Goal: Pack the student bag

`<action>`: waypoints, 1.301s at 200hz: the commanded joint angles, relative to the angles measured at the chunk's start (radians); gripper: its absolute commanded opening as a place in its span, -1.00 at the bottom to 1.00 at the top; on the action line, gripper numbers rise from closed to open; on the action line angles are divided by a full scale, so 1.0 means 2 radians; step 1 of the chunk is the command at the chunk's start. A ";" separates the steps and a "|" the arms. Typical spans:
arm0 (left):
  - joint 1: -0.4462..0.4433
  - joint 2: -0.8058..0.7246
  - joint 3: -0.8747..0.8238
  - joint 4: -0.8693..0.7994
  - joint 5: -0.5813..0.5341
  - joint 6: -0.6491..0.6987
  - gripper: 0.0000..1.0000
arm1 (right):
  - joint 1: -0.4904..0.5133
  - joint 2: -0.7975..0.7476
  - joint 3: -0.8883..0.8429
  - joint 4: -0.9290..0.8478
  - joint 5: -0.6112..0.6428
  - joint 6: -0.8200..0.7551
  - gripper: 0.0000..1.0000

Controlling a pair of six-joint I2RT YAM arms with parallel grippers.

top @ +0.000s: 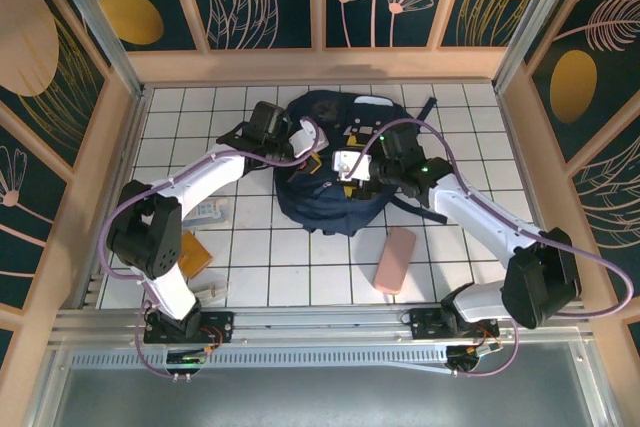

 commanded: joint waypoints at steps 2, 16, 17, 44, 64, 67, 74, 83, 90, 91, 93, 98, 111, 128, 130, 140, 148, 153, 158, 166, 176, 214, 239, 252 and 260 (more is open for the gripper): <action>-0.001 -0.030 -0.011 0.044 0.054 -0.005 -1.00 | -0.001 0.017 0.013 0.033 0.070 -0.009 0.92; -0.001 -0.034 -0.015 0.040 0.060 0.000 -1.00 | 0.000 0.019 0.007 0.070 0.084 -0.009 0.70; -0.001 -0.035 -0.015 0.039 0.061 0.001 -1.00 | 0.000 0.019 0.007 0.072 0.084 -0.009 0.68; -0.001 -0.040 -0.015 0.033 0.092 0.004 -1.00 | 0.008 0.044 0.023 0.078 0.089 -0.022 0.15; 0.000 -0.052 -0.026 0.089 0.073 -0.073 -1.00 | 0.013 0.059 0.031 0.078 0.084 -0.019 -0.35; 0.000 -0.056 -0.030 0.104 0.060 -0.095 -0.98 | 0.013 0.059 0.034 0.079 0.084 -0.014 -0.43; 0.002 -0.069 -0.042 0.125 0.035 -0.136 -0.86 | 0.012 0.059 0.040 0.077 0.078 0.001 -0.60; 0.008 -0.092 -0.061 0.135 0.029 -0.161 -0.77 | 0.008 0.059 0.049 0.070 0.066 0.015 -0.73; 0.013 -0.115 -0.079 0.141 0.023 -0.180 -0.64 | 0.006 0.057 0.051 0.069 0.063 0.019 -0.76; 0.014 -0.118 -0.081 0.141 0.022 -0.184 -0.61 | 0.006 0.056 0.051 0.069 0.062 0.019 -0.76; 0.015 -0.125 -0.086 0.143 0.017 -0.191 -0.56 | 0.006 0.055 0.052 0.070 0.063 0.021 -0.76; 0.017 -0.141 -0.100 0.145 0.005 -0.209 -0.38 | 0.006 0.053 0.051 0.073 0.061 0.023 -0.76; 0.018 -0.182 -0.137 0.144 -0.009 -0.236 -0.17 | 0.004 0.050 0.054 0.072 0.044 0.027 -0.77; 0.017 -0.220 -0.202 0.183 0.034 -0.294 -1.00 | 0.005 0.050 0.057 0.071 0.026 0.041 -0.78; 0.017 -0.224 -0.209 0.190 0.032 -0.306 -1.00 | 0.005 0.050 0.057 0.071 0.024 0.042 -0.78; 0.017 -0.230 -0.243 0.233 0.048 -0.377 -1.00 | 0.008 0.050 0.054 0.076 0.021 0.046 -0.79; 0.016 -0.225 -0.258 0.253 0.093 -0.398 -1.00 | 0.008 0.051 0.053 0.078 0.016 0.048 -0.78; 0.015 -0.220 -0.261 0.256 0.111 -0.406 -1.00 | 0.008 0.053 0.054 0.075 0.012 0.049 -0.79; 0.015 -0.214 -0.262 0.257 0.123 -0.413 -1.00 | 0.008 0.055 0.056 0.072 0.008 0.051 -0.78; 0.015 -0.207 -0.258 0.250 0.129 -0.424 -0.99 | 0.008 0.058 0.057 0.069 0.002 0.052 -0.78; 0.015 -0.201 -0.253 0.248 0.135 -0.432 -0.47 | 0.008 0.060 0.061 0.067 -0.005 0.056 -0.78; 0.015 -0.177 -0.230 0.240 0.136 -0.455 0.03 | 0.006 0.066 0.070 0.062 -0.012 0.062 -0.78; 0.015 -0.125 -0.192 0.171 0.142 -0.461 -0.01 | 0.004 0.068 0.075 0.059 -0.015 0.066 -0.78; 0.015 -0.102 -0.178 0.153 0.139 -0.455 -0.08 | 0.004 0.068 0.076 0.059 -0.016 0.066 -0.78; 0.015 -0.098 -0.179 0.157 0.132 -0.456 -0.09 | 0.003 0.068 0.076 0.059 -0.017 0.066 -0.78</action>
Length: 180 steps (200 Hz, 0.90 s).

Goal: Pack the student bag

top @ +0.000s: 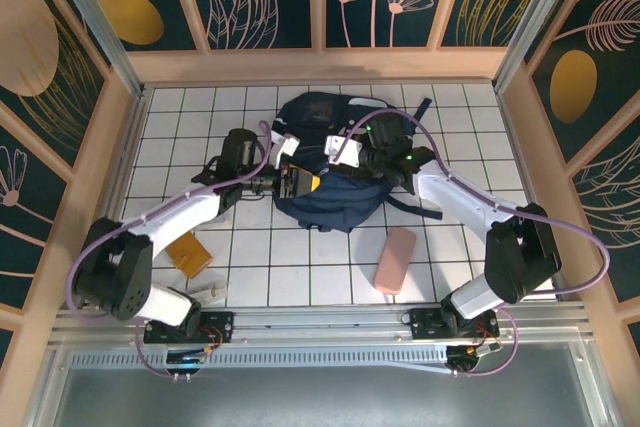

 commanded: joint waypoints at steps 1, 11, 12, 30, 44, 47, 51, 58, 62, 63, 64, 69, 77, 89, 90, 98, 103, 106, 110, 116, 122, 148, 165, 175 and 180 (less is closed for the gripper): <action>-0.001 0.026 0.017 -0.039 0.005 -0.010 -0.09 | -0.001 -0.002 0.031 0.024 -0.044 0.014 -0.78; -0.002 0.026 0.019 -0.038 -0.015 -0.010 -0.06 | -0.001 -0.002 0.031 0.023 -0.044 0.014 -0.78; -0.002 0.026 0.020 -0.039 -0.016 -0.009 -0.06 | -0.001 -0.002 0.031 0.024 -0.044 0.014 -0.78; -0.002 0.027 0.025 -0.042 -0.041 -0.013 -0.01 | -0.001 -0.002 0.030 0.023 -0.046 0.014 -0.78; -0.001 0.029 0.023 -0.040 -0.050 -0.019 0.02 | -0.001 -0.003 0.030 0.025 -0.045 0.013 -0.78; -0.002 0.029 0.021 -0.040 -0.052 -0.020 0.05 | -0.001 -0.002 0.030 0.025 -0.045 0.013 -0.78; -0.002 0.029 0.018 -0.038 -0.054 -0.022 0.07 | -0.002 -0.002 0.031 0.024 -0.044 0.013 -0.78; -0.002 0.028 0.014 -0.036 -0.056 -0.024 0.08 | -0.003 -0.002 0.031 0.023 -0.044 0.012 -0.78; -0.002 0.028 0.012 -0.034 -0.056 -0.024 0.09 | -0.003 -0.002 0.031 0.023 -0.045 0.012 -0.78; -0.002 0.028 0.011 -0.033 -0.057 -0.024 0.09 | -0.002 -0.002 0.032 0.023 -0.045 0.013 -0.78; -0.002 0.028 0.011 -0.032 -0.056 -0.024 0.09 | -0.003 -0.002 0.032 0.022 -0.045 0.013 -0.78; -0.002 0.027 0.007 -0.029 -0.057 -0.026 0.09 | -0.003 -0.002 0.032 0.022 -0.046 0.013 -0.78; -0.001 0.028 0.005 -0.031 -0.065 -0.028 0.10 | -0.002 -0.003 0.032 0.023 -0.045 0.014 -0.78; -0.002 0.029 0.004 -0.036 -0.073 -0.026 0.10 | -0.003 -0.003 0.033 0.021 -0.044 0.014 -0.78; -0.002 0.029 0.003 -0.036 -0.074 -0.026 0.11 | -0.002 -0.003 0.033 0.021 -0.044 0.013 -0.78; -0.002 0.030 0.001 -0.034 -0.074 -0.027 0.11 | -0.002 -0.004 0.033 0.021 -0.046 0.012 -0.78; -0.002 0.030 -0.001 -0.028 -0.070 -0.029 0.11 | -0.003 -0.005 0.033 0.021 -0.047 0.013 -0.78; -0.001 0.031 -0.002 -0.022 -0.065 -0.031 0.10 | -0.002 -0.006 0.033 0.021 -0.049 0.012 -0.78; -0.002 0.030 -0.005 -0.013 -0.056 -0.035 0.10 | -0.002 -0.006 0.033 0.021 -0.052 0.012 -0.78; -0.001 0.031 -0.010 0.006 -0.042 -0.042 0.08 | -0.002 -0.007 0.032 0.020 -0.055 0.011 -0.78; -0.001 0.030 -0.015 0.026 -0.024 -0.051 0.07 | -0.001 -0.007 0.032 0.021 -0.056 0.011 -0.78; -0.002 0.039 -0.012 0.056 0.027 -0.067 0.05 | 0.003 -0.005 0.036 0.020 -0.060 0.013 -0.78; -0.003 0.047 -0.003 0.057 0.048 -0.064 0.01 | 0.008 -0.004 0.037 0.016 -0.073 0.003 -0.78; -0.002 0.048 -0.002 0.067 0.057 -0.064 -0.01 | 0.012 -0.005 0.036 0.012 -0.080 -0.005 -0.79; -0.002 0.048 -0.001 0.074 0.063 -0.065 -0.02 | 0.013 -0.005 0.036 0.009 -0.083 -0.007 -0.79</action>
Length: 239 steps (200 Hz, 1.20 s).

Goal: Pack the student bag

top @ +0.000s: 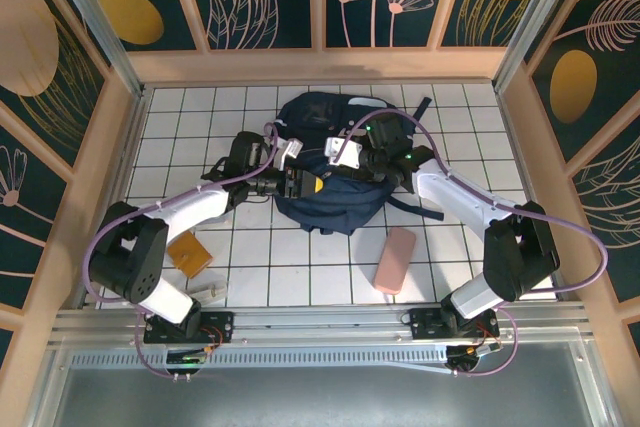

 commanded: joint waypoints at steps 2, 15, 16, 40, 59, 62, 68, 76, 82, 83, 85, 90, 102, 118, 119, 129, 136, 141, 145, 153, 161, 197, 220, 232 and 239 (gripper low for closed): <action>0.000 0.009 0.009 0.047 0.050 -0.011 -0.02 | 0.016 -0.010 0.033 0.022 -0.068 -0.007 -0.79; 0.001 0.010 0.013 0.056 0.059 -0.013 -0.04 | 0.020 -0.007 0.034 0.019 -0.066 -0.010 -0.79; 0.000 0.010 0.013 0.056 0.059 -0.013 -0.04 | 0.020 -0.007 0.034 0.018 -0.066 -0.010 -0.79; 0.000 0.020 0.028 0.029 0.048 0.007 -0.19 | 0.022 -0.004 0.036 0.013 -0.063 -0.012 -0.79; 0.000 0.034 0.036 0.019 0.047 0.014 -0.33 | 0.023 -0.006 0.035 0.009 -0.063 -0.014 -0.79; 0.000 0.037 0.037 0.021 0.050 0.013 -0.36 | 0.024 -0.006 0.035 0.009 -0.063 -0.015 -0.79; 0.000 0.040 0.039 0.022 0.053 0.012 -0.42 | 0.025 -0.007 0.035 0.007 -0.062 -0.016 -0.79; 0.000 0.043 0.040 0.023 0.056 0.012 -0.45 | 0.025 -0.007 0.035 0.006 -0.060 -0.017 -0.79; 0.000 0.043 0.040 0.025 0.056 0.013 -0.46 | 0.025 -0.008 0.034 0.006 -0.057 -0.019 -0.79; 0.000 0.043 0.040 0.025 0.056 0.013 -0.46 | 0.024 -0.008 0.034 0.006 -0.057 -0.018 -0.79; 0.000 0.043 0.040 0.025 0.056 0.013 -0.46 | 0.024 -0.008 0.033 0.005 -0.056 -0.018 -0.79; 0.000 0.042 0.039 0.026 0.055 0.015 -0.49 | 0.025 -0.008 0.033 0.006 -0.053 -0.018 -0.79; 0.000 0.038 0.038 0.028 0.056 0.022 -0.63 | 0.025 -0.008 0.031 0.007 -0.044 -0.018 -0.80; 0.000 0.031 0.042 0.009 0.052 0.050 -0.92 | 0.025 -0.007 0.031 0.004 -0.031 -0.020 -0.80; 0.000 0.031 0.043 0.007 0.051 0.052 -0.94 | 0.024 -0.007 0.031 0.004 -0.030 -0.020 -0.80; 0.003 0.024 0.045 -0.016 0.031 0.073 -1.00 | 0.023 -0.007 0.031 0.000 -0.024 -0.026 -0.81; 0.010 0.019 0.045 -0.026 0.020 0.081 -1.00 | 0.022 -0.009 0.031 -0.006 -0.023 -0.034 -0.82; 0.016 0.016 0.045 -0.033 0.011 0.084 -1.00 | 0.021 -0.011 0.030 -0.010 -0.023 -0.039 -0.82; 0.021 0.012 0.044 -0.040 0.002 0.087 -1.00 | 0.020 -0.013 0.028 -0.011 -0.023 -0.042 -0.82; 0.032 0.005 0.042 -0.052 -0.022 0.094 -1.00 | 0.016 -0.017 0.024 -0.009 -0.025 -0.044 -0.82; 0.043 -0.006 0.037 -0.069 -0.052 0.109 -1.00 | 0.011 -0.022 0.022 -0.005 -0.029 -0.040 -0.87; 0.086 -0.053 -0.016 -0.100 -0.193 0.165 -1.00 | -0.008 -0.037 0.017 0.017 -0.066 -0.005 -0.92; 0.101 -0.072 -0.052 -0.070 -0.262 0.153 -1.00 | -0.006 -0.053 -0.002 0.040 -0.100 0.007 -1.00; 0.101 -0.069 -0.061 -0.057 -0.276 0.143 -1.00 | -0.004 -0.068 -0.025 0.067 -0.103 0.014 -1.00; 0.100 -0.065 -0.062 -0.055 -0.282 0.138 -1.00 | -0.004 -0.076 -0.033 0.078 -0.104 0.018 -1.00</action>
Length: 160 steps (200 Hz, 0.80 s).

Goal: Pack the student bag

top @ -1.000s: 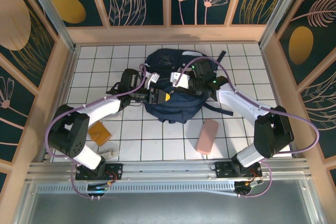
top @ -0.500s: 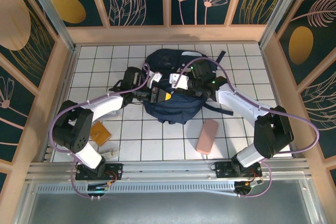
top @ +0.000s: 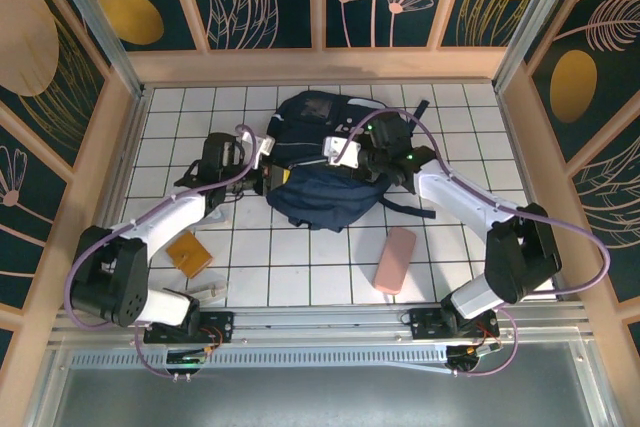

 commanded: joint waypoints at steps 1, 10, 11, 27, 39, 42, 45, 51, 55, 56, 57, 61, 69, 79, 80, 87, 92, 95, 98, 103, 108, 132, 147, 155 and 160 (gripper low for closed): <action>0.027 0.014 -0.022 0.003 -0.155 -0.007 -1.00 | -0.001 -0.065 -0.023 0.056 -0.066 0.020 -1.00; 0.026 0.020 -0.025 0.005 -0.175 -0.014 -1.00 | -0.002 -0.076 -0.032 0.062 -0.070 0.019 -1.00; 0.026 0.020 -0.025 0.005 -0.177 -0.014 -1.00 | -0.002 -0.077 -0.033 0.062 -0.071 0.018 -1.00; 0.027 0.019 -0.032 0.013 -0.222 -0.017 -1.00 | -0.002 -0.096 -0.038 0.056 -0.083 0.007 -1.00; 0.030 0.012 -0.033 0.020 -0.252 -0.023 -1.00 | -0.002 -0.112 -0.043 0.054 -0.087 -0.004 -1.00; 0.032 0.009 -0.032 0.021 -0.259 -0.026 -1.00 | -0.002 -0.115 -0.043 0.052 -0.087 -0.008 -1.00; 0.033 0.007 -0.031 0.022 -0.265 -0.029 -1.00 | -0.001 -0.119 -0.045 0.051 -0.087 -0.012 -1.00; 0.036 0.000 -0.028 0.025 -0.275 -0.034 -1.00 | 0.000 -0.125 -0.046 0.047 -0.086 -0.020 -1.00; 0.038 -0.004 -0.027 0.029 -0.277 -0.036 -1.00 | 0.001 -0.128 -0.049 0.045 -0.084 -0.027 -1.00; 0.038 -0.005 -0.026 0.029 -0.277 -0.035 -1.00 | 0.001 -0.130 -0.049 0.045 -0.084 -0.029 -1.00; 0.039 -0.006 -0.026 0.031 -0.277 -0.036 -1.00 | 0.001 -0.130 -0.050 0.044 -0.082 -0.032 -1.00; 0.041 -0.010 -0.023 0.034 -0.277 -0.036 -1.00 | 0.002 -0.134 -0.053 0.043 -0.080 -0.040 -1.00; 0.045 -0.014 -0.018 0.040 -0.275 -0.037 -1.00 | 0.005 -0.138 -0.060 0.044 -0.071 -0.052 -1.00; 0.049 -0.017 -0.009 0.042 -0.269 -0.030 -1.00 | 0.007 -0.140 -0.069 0.045 -0.063 -0.068 -1.00; 0.049 -0.017 -0.007 0.042 -0.268 -0.029 -1.00 | 0.007 -0.140 -0.070 0.045 -0.063 -0.069 -1.00; 0.050 -0.015 0.002 0.041 -0.259 -0.015 -1.00 | 0.007 -0.139 -0.073 0.050 -0.062 -0.072 -1.00; 0.050 -0.010 0.009 0.038 -0.252 0.000 -1.00 | 0.009 -0.138 -0.074 0.052 -0.063 -0.073 -1.00; 0.050 -0.007 0.014 0.034 -0.245 0.011 -1.00 | 0.009 -0.137 -0.073 0.052 -0.066 -0.072 -1.00; 0.050 -0.004 0.018 0.031 -0.237 0.020 -1.00 | 0.008 -0.136 -0.072 0.052 -0.070 -0.072 -1.00; 0.050 0.002 0.028 0.023 -0.228 0.040 -1.00 | 0.010 -0.135 -0.070 0.053 -0.077 -0.072 -1.00; 0.050 0.010 0.034 0.017 -0.223 0.054 -1.00 | 0.010 -0.133 -0.069 0.055 -0.085 -0.073 -1.00; 0.052 0.047 0.029 0.052 -0.209 0.113 -1.00 | 0.020 -0.132 -0.058 0.059 -0.113 -0.074 -1.00; 0.074 0.084 0.037 0.083 -0.179 0.085 -1.00 | 0.034 -0.132 -0.052 0.061 -0.124 -0.077 -1.00; 0.081 0.108 0.053 0.083 -0.161 0.075 -1.00 | 0.042 -0.133 -0.049 0.063 -0.127 -0.079 -1.00; 0.084 0.124 0.069 0.075 -0.152 0.072 -1.00 | 0.046 -0.133 -0.046 0.065 -0.128 -0.082 -1.00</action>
